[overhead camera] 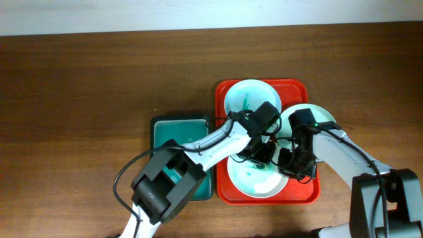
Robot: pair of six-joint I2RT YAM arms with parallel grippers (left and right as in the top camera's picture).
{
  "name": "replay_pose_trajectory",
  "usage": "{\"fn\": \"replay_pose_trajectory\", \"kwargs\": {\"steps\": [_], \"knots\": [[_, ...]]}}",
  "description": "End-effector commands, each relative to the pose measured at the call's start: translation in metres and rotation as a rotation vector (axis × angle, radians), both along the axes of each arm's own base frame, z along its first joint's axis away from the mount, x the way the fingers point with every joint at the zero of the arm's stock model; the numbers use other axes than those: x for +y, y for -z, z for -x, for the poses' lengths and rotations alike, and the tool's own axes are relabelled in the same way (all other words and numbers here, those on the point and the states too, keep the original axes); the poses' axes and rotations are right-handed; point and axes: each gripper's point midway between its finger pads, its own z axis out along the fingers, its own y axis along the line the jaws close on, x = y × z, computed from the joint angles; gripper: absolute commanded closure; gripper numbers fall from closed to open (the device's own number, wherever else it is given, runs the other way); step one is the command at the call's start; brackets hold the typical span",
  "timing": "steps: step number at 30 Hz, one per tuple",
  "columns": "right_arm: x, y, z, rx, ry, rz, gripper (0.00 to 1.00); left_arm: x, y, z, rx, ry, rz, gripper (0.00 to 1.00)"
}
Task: Clean dirty plates on tray and stack at the side
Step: 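Scrub the plate with the sponge while the right gripper holds the rim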
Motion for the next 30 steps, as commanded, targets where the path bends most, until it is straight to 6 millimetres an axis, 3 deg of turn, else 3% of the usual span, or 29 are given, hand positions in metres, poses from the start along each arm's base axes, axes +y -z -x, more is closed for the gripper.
{"fn": "replay_pose_trajectory", "kwargs": {"steps": [1,4,6,7,9,11,13,15,19,21,24,26,28,30], "knots": [[-0.011,0.009,0.006,0.017,0.000,0.062,0.90,0.010,0.026,-0.021,-0.115,-0.013,-0.085,1.00],[-0.011,0.009,0.007,0.024,0.000,0.062,0.90,0.038,0.030,-0.055,-0.246,-0.083,-0.204,1.00],[-0.011,0.009,0.008,0.025,0.000,0.062,0.90,0.062,0.033,-0.059,-0.193,-0.117,-0.249,1.00],[-0.011,0.009,0.008,0.025,0.000,0.062,0.90,0.068,0.034,-0.051,-0.134,-0.115,-0.253,1.00],[-0.011,0.009,0.007,0.024,0.000,0.062,0.90,0.066,0.027,-0.003,0.145,-0.085,-0.179,1.00],[-0.011,0.009,0.007,0.024,0.000,0.062,0.90,0.079,0.025,0.014,0.203,-0.038,-0.226,1.00],[-0.011,0.009,0.007,0.024,0.000,0.062,0.90,0.088,0.026,0.017,0.207,-0.038,-0.272,1.00],[-0.011,0.009,0.007,0.021,0.000,0.062,0.90,0.072,0.018,0.037,0.285,0.028,-0.183,1.00],[-0.011,0.009,0.006,0.017,0.001,0.062,0.90,0.020,0.017,0.059,0.205,0.152,-0.070,1.00],[-0.011,0.009,0.006,0.017,0.001,0.062,0.90,0.008,0.012,0.063,0.221,0.165,-0.009,1.00],[-0.011,0.009,0.006,0.017,0.001,0.061,0.90,-0.009,0.006,0.052,0.192,0.171,0.089,1.00],[-0.011,0.009,0.006,0.017,0.001,0.061,0.90,-0.003,0.013,0.030,0.109,0.139,0.052,1.00],[-0.011,0.009,0.006,0.017,0.001,0.061,0.90,0.024,0.024,-0.008,-0.007,0.063,-0.060,1.00],[-0.011,0.009,0.006,0.017,0.001,0.061,0.90,0.072,0.031,-0.040,-0.008,-0.052,-0.168,1.00]]}}
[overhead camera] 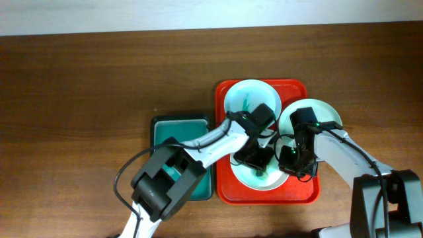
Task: Clean dirty plates on tray and stack at the side
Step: 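Scrub the plate with the sponge while the right gripper holds the rim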
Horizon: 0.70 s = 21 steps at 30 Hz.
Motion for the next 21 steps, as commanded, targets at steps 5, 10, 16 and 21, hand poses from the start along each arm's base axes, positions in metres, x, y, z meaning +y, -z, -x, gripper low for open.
{"fn": "replay_pose_trajectory", "kwargs": {"steps": [5,10,16,21], "knots": [[-0.006,0.010,0.012,0.043,-0.024,0.039,0.90,0.104,0.029,-0.074,-0.085,-0.204,-0.290,1.00],[-0.006,0.010,0.012,0.043,-0.024,0.039,0.90,-0.001,0.010,-0.025,-0.059,-0.023,0.025,1.00],[-0.006,0.010,0.012,0.043,-0.024,0.038,0.90,-0.010,-0.001,0.013,0.094,0.027,0.079,1.00],[-0.006,0.010,0.012,0.043,-0.024,0.039,0.90,0.103,0.032,-0.051,-0.145,-0.112,-0.415,1.00]]}}
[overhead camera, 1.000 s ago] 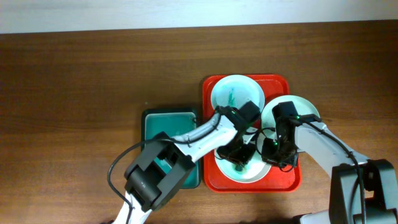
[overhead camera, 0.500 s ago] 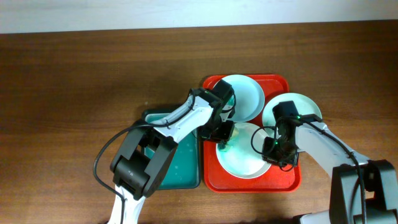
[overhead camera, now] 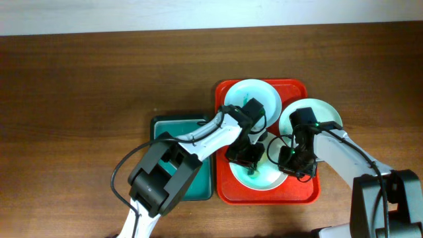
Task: Clean dirty plates on tray and stack at the side
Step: 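Scrub the plate with the sponge while the right gripper holds the rim, then put the sponge back in the green tray and retract the left arm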
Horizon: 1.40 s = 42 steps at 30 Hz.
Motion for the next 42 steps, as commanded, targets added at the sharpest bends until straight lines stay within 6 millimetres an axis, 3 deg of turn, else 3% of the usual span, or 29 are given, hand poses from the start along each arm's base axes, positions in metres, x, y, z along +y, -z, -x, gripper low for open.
{"fn": "replay_pose_trajectory", "kwargs": {"steps": [1,4,6,7,9,11,13,17,18,19,22,24,26,27,29,31,34,36,42], "knots": [[-0.009,0.010,0.012,0.042,-0.020,0.056,0.90,0.076,0.030,-0.048,-0.241,-0.025,-0.370,1.00],[-0.009,0.010,0.012,0.042,-0.020,0.056,0.90,0.078,0.030,-0.048,-0.249,-0.023,-0.387,1.00],[-0.009,0.010,0.012,0.042,-0.020,0.056,0.90,0.101,0.025,-0.060,-0.318,-0.065,-0.519,1.00],[-0.009,0.010,0.012,0.042,-0.020,0.056,0.90,0.097,0.024,-0.062,-0.315,-0.071,-0.499,1.00],[-0.009,0.010,0.012,0.042,-0.020,0.056,0.90,0.059,0.025,-0.049,-0.214,-0.085,-0.306,1.00],[-0.009,0.010,0.012,0.043,-0.020,0.056,0.90,0.001,0.012,-0.032,-0.105,-0.066,-0.026,1.00],[-0.009,0.010,0.012,0.043,-0.020,0.056,0.90,-0.027,0.004,-0.021,-0.101,-0.033,0.070,0.99],[-0.009,0.010,0.013,0.047,-0.020,0.056,0.90,-0.048,0.000,-0.022,-0.154,-0.010,0.131,0.97],[-0.009,0.010,0.013,0.048,-0.020,0.056,0.90,-0.041,0.004,-0.036,-0.205,-0.032,0.097,0.97],[-0.009,0.010,0.013,0.047,-0.020,0.056,0.90,-0.021,0.012,-0.046,-0.246,-0.050,-0.001,1.00],[-0.009,0.010,0.014,0.050,-0.020,0.057,0.90,0.052,0.026,-0.043,-0.233,-0.067,-0.314,1.00],[-0.009,0.010,0.013,0.046,-0.020,0.056,0.90,0.070,0.026,-0.040,-0.209,-0.072,-0.379,1.00],[-0.009,0.010,0.013,0.047,-0.021,0.056,0.90,0.087,0.019,-0.053,-0.252,-0.083,-0.452,1.00],[-0.009,0.010,0.013,0.046,-0.020,0.056,0.90,0.084,0.016,-0.056,-0.249,-0.089,-0.439,1.00],[-0.009,0.010,0.012,0.042,-0.020,0.056,0.90,0.053,0.015,-0.040,-0.173,-0.079,-0.302,1.00],[-0.009,0.010,0.012,0.043,-0.020,0.056,0.90,-0.016,0.007,-0.012,-0.139,-0.002,-0.057,0.98],[-0.009,0.010,0.013,0.047,-0.020,0.056,0.90,-0.046,0.003,0.009,-0.146,0.062,0.018,0.96],[-0.009,0.010,0.014,0.050,-0.020,0.057,0.90,-0.045,0.002,0.020,-0.103,0.073,0.024,1.00],[-0.009,0.010,0.014,0.050,-0.020,0.057,0.90,0.020,0.009,0.020,-0.017,0.018,-0.218,1.00]]}}
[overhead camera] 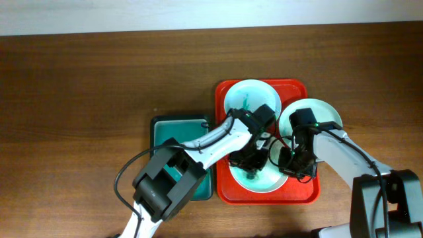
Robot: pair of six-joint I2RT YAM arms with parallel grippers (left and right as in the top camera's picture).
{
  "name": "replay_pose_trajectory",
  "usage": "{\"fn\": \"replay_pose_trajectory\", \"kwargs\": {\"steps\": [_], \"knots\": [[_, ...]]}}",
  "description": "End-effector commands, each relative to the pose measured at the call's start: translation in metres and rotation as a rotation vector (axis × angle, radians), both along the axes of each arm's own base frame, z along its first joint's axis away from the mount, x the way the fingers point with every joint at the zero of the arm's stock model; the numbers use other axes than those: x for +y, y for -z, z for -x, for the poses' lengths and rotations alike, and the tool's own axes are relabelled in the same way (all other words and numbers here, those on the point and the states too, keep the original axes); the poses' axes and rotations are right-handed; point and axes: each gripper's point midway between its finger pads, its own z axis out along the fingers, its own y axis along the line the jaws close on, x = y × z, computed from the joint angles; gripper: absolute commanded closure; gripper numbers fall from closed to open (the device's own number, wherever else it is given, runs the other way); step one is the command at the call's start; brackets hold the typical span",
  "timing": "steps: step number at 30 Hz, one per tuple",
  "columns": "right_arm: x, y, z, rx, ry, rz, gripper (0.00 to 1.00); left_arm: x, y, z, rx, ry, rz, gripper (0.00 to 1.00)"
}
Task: Clean dirty plates on tray and stack at the side
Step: 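Put the sponge back in the green tray and retract the left arm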
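Observation:
A red tray [225,192] carries two white plates. The far plate [246,98] has a green smear. The near plate [244,182] also shows green marks and is largely covered by both grippers. My left gripper [253,162] hangs low over the middle of the near plate; what its fingers hold is hidden. My right gripper [285,162] sits at that plate's right rim and looks shut on it. A third white plate [324,109] lies at the tray's right edge, partly under my right arm.
A dark teal bin [173,135] stands on the brown table just left of the tray, partly under my left arm. Both arms cross over the tray's middle.
My left gripper has moved from the left part of the near plate back to the right, toward its middle. The right gripper and the plates have stayed put.
At first the near plate lay wide under both grippers, my left gripper over its upper right. Then it looked smaller, with the right gripper at its rim. My left gripper stood further left at each moment, and now is back over the middle.

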Motion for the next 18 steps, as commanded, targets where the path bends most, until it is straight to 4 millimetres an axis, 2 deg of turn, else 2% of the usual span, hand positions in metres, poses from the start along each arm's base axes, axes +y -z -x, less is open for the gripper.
{"fn": "replay_pose_trajectory", "kwargs": {"steps": [1,2,4,5,7,8,9,10,11,12,14,17,18], "knots": [[-0.009,0.010,0.010,0.037,-0.007,0.055,0.90,0.031,0.016,-0.001,0.000,-0.013,-0.144,1.00],[-0.009,0.010,0.010,0.036,-0.007,0.055,0.90,0.037,0.016,-0.007,-0.029,-0.017,-0.166,1.00],[-0.009,0.010,0.010,0.035,-0.033,0.051,0.90,0.048,-0.015,-0.033,-0.144,-0.063,-0.159,1.00],[-0.009,0.010,0.010,0.035,-0.033,0.051,0.90,0.051,-0.036,-0.042,-0.199,-0.080,-0.136,1.00],[-0.010,0.009,0.013,0.046,-0.034,0.052,0.90,0.070,-0.101,-0.057,-0.344,-0.151,-0.096,1.00],[-0.010,0.009,0.013,0.046,-0.047,0.050,0.90,0.081,-0.119,-0.060,-0.386,-0.174,-0.099,1.00],[-0.010,0.009,0.013,0.043,-0.055,0.049,0.90,0.115,-0.143,-0.067,-0.457,-0.224,-0.160,1.00],[-0.010,0.009,0.012,0.041,-0.055,0.048,0.90,0.151,-0.154,-0.071,-0.485,-0.269,-0.250,1.00],[-0.010,0.010,0.012,0.039,-0.055,0.048,0.90,0.174,-0.153,-0.071,-0.462,-0.299,-0.309,1.00],[-0.009,0.010,0.011,0.035,-0.055,0.048,0.90,0.197,-0.134,-0.070,-0.408,-0.349,-0.361,1.00],[-0.009,0.010,0.011,0.035,-0.055,0.047,0.90,0.230,-0.077,-0.055,-0.300,-0.454,-0.430,1.00],[-0.009,0.010,0.010,0.032,-0.055,0.046,0.90,0.232,-0.030,-0.037,-0.245,-0.466,-0.396,1.00],[-0.008,0.010,0.010,0.032,-0.054,0.042,0.90,0.233,-0.024,-0.035,-0.247,-0.466,-0.394,0.94]]}}
